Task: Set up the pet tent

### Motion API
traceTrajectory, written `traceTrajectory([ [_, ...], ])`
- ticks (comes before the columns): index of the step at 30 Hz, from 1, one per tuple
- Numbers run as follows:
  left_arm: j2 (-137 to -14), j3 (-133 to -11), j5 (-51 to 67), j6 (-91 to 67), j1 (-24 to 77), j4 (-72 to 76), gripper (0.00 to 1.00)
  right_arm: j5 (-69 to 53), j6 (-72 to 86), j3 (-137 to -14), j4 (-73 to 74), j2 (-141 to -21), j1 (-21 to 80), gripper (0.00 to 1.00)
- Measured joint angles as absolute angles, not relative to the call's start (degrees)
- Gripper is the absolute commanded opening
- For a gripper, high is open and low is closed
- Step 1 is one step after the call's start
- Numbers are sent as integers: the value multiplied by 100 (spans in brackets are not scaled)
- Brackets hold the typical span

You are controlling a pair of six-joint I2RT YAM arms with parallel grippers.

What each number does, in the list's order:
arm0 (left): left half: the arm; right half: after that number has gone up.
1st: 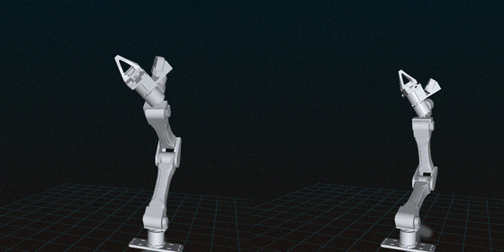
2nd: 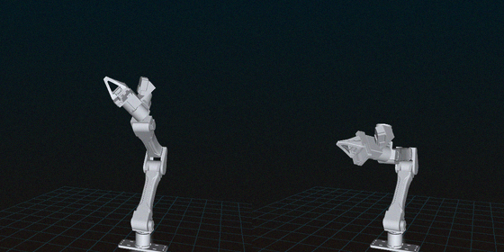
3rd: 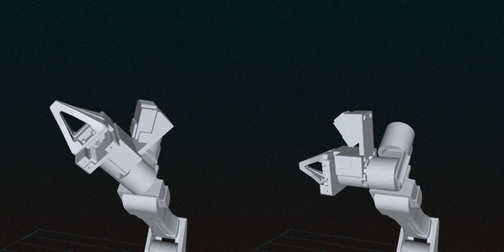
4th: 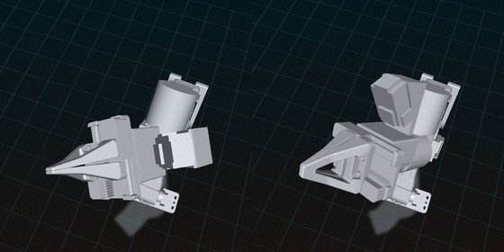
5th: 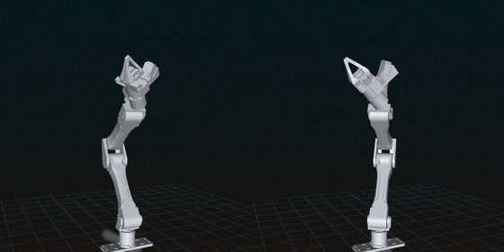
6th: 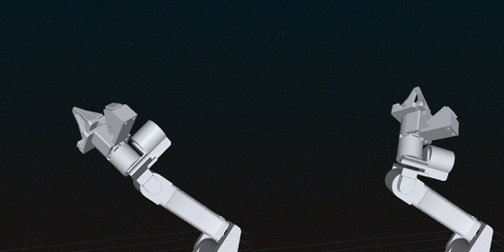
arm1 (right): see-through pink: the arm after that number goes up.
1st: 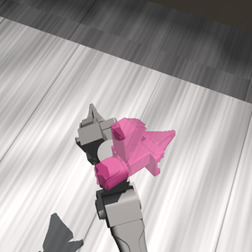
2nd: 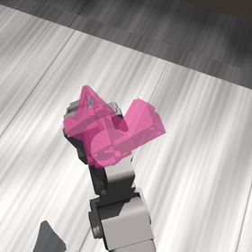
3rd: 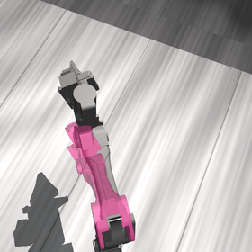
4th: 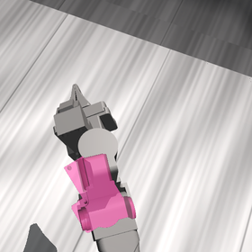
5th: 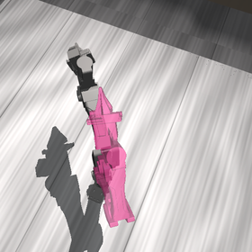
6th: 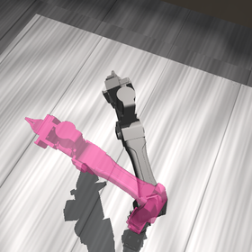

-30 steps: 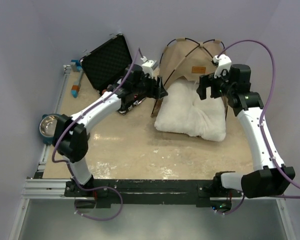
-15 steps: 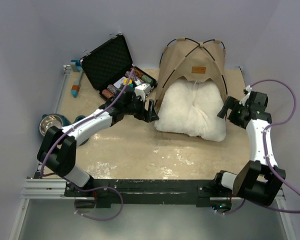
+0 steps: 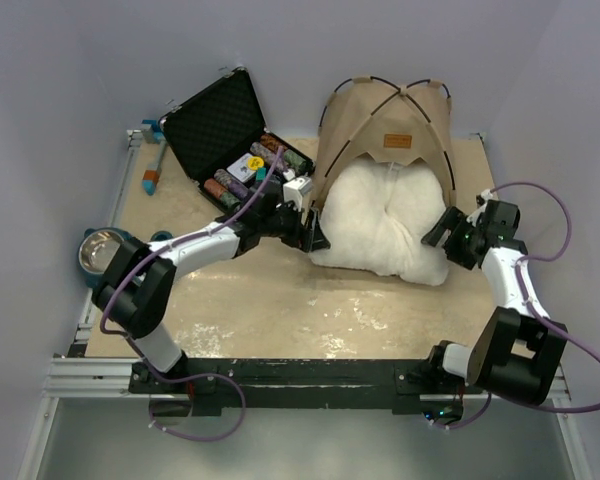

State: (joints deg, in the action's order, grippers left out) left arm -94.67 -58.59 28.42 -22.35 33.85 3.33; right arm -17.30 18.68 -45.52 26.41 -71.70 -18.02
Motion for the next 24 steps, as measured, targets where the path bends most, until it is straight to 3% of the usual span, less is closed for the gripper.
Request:
traceTrajectory([
  [1, -9539, -5859, 2842, -2272, 3444, 416, 75, -1841, 1900, -4550, 2563, -7155, -1802, 74],
  [3, -9714, -5859, 2838, -2366, 3599, 545, 57, -2097, 1979, -4523, 2440, -7096, -1802, 48],
  [5, -9876, -5859, 2825, -2469, 3734, 607, 12, -2290, 2051, -4495, 2381, -7013, -1802, 21],
  [6, -9939, -5859, 2805, -2515, 3787, 637, 0, -2373, 2093, -4495, 2357, -6958, -1802, 0],
  [11, -9988, -6145, 2550, -2462, 3846, 591, 0, -2569, 2156, -4692, 2067, -6709, -1616, 0],
  [17, -10363, -7710, 2102, -2296, 3911, 502, 0, -1986, 1857, -5553, 845, -6768, -296, 0],
  [24, -11413, -8952, 1365, -2003, 3924, 473, 0, -1109, 1072, -6097, -517, -7811, 99, 0],
])
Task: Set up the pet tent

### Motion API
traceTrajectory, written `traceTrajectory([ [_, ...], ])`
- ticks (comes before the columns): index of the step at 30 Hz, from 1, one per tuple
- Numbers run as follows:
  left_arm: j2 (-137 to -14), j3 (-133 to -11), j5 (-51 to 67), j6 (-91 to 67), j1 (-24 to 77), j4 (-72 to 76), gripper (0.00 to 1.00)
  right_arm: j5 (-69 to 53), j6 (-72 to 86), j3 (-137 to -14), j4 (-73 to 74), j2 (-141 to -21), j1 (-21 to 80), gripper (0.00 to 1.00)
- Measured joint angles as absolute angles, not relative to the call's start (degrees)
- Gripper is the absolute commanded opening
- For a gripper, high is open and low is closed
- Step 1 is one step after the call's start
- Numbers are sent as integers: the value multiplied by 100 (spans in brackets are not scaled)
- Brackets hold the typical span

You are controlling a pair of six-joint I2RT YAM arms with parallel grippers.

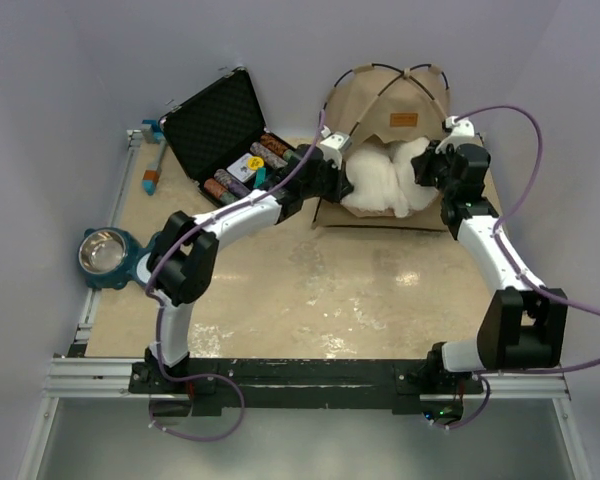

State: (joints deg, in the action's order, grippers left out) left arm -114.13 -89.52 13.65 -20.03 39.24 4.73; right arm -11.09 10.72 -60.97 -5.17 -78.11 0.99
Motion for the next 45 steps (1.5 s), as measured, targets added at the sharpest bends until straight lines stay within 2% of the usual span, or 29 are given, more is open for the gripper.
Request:
traceTrajectory([
  [8, -12230, -9172, 808, -1483, 4027, 604, 0, -340, 19, -5120, -1883, -8152, 432, 0],
  [13, -12549, -9537, 429, -1369, 4097, 784, 0, 491, -401, -5043, -2965, -8449, 864, 0],
  [15, -12770, -9749, 196, -1280, 4136, 875, 7, 897, -609, -5035, -3476, -8705, 1050, 0],
  [16, -12860, -9824, 86, -1236, 4156, 919, 18, 1096, -720, -5033, -3732, -8864, 1127, 5],
  [18, -13054, -9972, -148, -1085, 4202, 1007, 42, 1428, -941, -5048, -4117, -9255, 1236, 23],
  [21, -13137, -9972, -351, -867, 4250, 1122, 61, 1787, -1142, -5186, -4252, -9813, 1280, 58],
  [22, -13115, -9948, -370, -821, 4259, 1168, 66, 1868, -1212, -5223, -4230, -9939, 1278, 67],
  [24, -12949, -9677, -362, -757, 4289, 1297, 71, 1900, -1319, -5221, -4066, -9972, 1267, 74],
  [29, -11856, -8508, 165, -779, 4211, 1269, 78, 1581, -1411, -5221, -3500, -9282, 1280, 78],
  [35, -10346, -7605, 945, -794, 4053, 1184, 80, 1028, -1404, -5242, -2985, -8394, 1391, 76],
  [40, -9778, -7188, 1608, -947, 3896, 1330, 73, 945, -1500, -5260, -2770, -8503, 1352, 70],
  [45, -9607, -6768, 2773, -941, 3481, 1647, 73, 679, -1470, -5260, -2176, -8781, 1332, 69],
])
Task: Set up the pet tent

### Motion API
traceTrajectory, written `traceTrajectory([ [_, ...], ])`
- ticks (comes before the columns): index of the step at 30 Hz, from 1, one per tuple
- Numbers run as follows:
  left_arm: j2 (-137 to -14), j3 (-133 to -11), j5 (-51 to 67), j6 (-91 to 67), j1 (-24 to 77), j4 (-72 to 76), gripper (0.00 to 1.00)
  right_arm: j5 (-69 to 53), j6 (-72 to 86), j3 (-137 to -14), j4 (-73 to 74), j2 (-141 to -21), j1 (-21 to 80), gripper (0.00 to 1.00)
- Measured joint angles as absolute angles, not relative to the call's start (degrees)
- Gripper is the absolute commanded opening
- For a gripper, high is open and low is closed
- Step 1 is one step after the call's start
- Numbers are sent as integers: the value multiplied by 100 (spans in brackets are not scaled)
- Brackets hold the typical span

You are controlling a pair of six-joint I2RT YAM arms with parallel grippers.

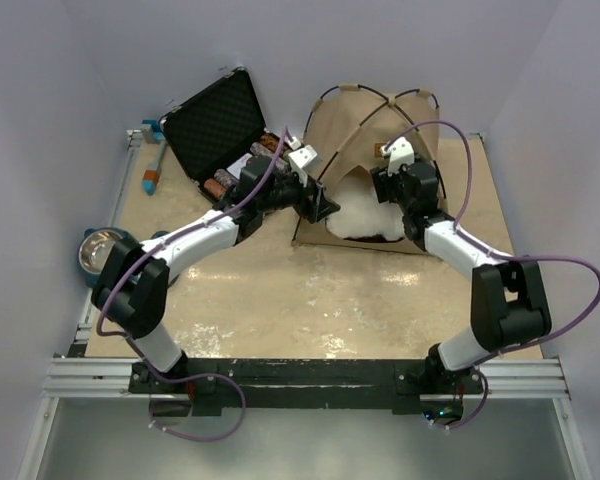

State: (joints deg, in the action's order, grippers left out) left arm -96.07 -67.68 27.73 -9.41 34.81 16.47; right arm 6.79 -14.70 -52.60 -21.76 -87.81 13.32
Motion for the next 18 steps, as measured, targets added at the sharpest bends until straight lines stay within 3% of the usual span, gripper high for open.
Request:
traceTrajectory([
  [5, -9076, -6447, 3715, -408, 3402, 1424, 75, -132, -1511, -5260, -1653, -8296, 1310, 70],
  [10, -8101, -6407, 4045, -268, 3201, 1085, 75, -893, -1579, -5199, -1315, -7358, 1332, 64],
  [14, -7511, -6486, 4029, -521, 2571, 937, 76, -1022, -1413, -5046, -1282, -7024, 1588, 58],
  [16, -7373, -6600, 3953, -860, 1682, 753, 76, -1011, -1168, -4849, -1216, -7380, 1970, 53],
  [18, -7345, -6600, 3896, -961, 1406, 701, 76, -996, -1142, -4792, -1184, -7524, 2080, 50],
])
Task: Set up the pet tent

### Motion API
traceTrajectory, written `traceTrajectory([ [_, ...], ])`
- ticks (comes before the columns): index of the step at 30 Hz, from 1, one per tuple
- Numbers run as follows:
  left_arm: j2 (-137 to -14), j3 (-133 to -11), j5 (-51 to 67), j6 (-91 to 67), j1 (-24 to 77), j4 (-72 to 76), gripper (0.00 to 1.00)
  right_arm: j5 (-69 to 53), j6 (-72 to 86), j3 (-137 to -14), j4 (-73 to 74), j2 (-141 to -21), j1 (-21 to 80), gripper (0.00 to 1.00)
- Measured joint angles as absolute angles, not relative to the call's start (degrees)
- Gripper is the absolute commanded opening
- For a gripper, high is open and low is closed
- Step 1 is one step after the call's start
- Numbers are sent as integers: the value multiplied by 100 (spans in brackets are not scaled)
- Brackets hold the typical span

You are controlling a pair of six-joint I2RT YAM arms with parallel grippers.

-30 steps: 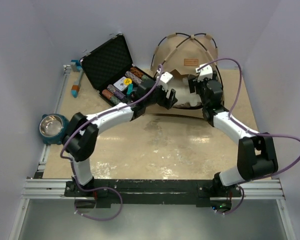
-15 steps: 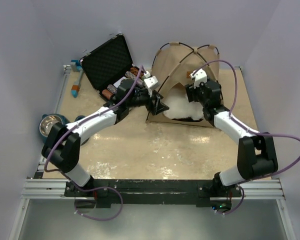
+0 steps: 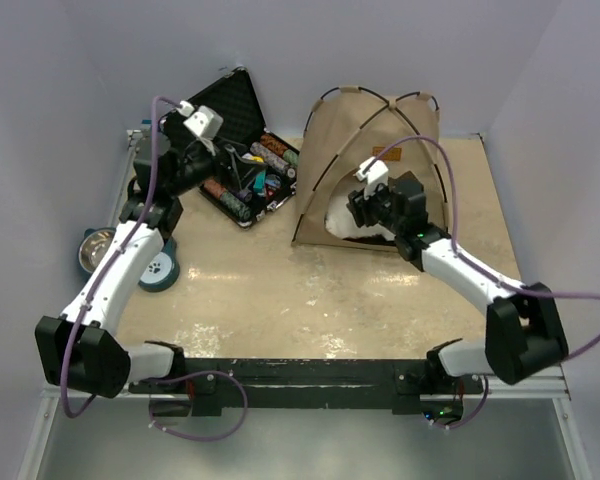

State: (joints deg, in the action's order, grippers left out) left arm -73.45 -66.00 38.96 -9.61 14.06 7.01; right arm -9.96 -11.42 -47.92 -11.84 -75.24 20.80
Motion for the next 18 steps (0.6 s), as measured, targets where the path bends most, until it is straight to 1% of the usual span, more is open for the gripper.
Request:
traceTrajectory([
  [4, -7161, -6598, 3754, -1098, 845, 340, 76, -775, -1031, -4757, -1507, -8473, 2567, 51],
  [8, -6851, -6545, 3592, -1096, 668, 58, 77, -346, -1109, -5043, -1747, -9714, 2939, 50],
  [10, -6665, -6475, 3520, -1094, 631, -119, 77, -158, -1247, -5245, -1946, -10125, 3013, 54],
  [12, -6539, -6440, 3461, -1087, 558, -298, 80, -51, -1337, -5406, -2021, -10237, 3015, 62],
  [15, -6451, -6436, 3382, -1072, 381, -537, 85, 43, -1426, -5522, -2215, -10167, 3002, 68],
  [18, -6510, -6506, 3341, -993, 257, -928, 92, 47, -1448, -5435, -2123, -9797, 2993, 72],
])
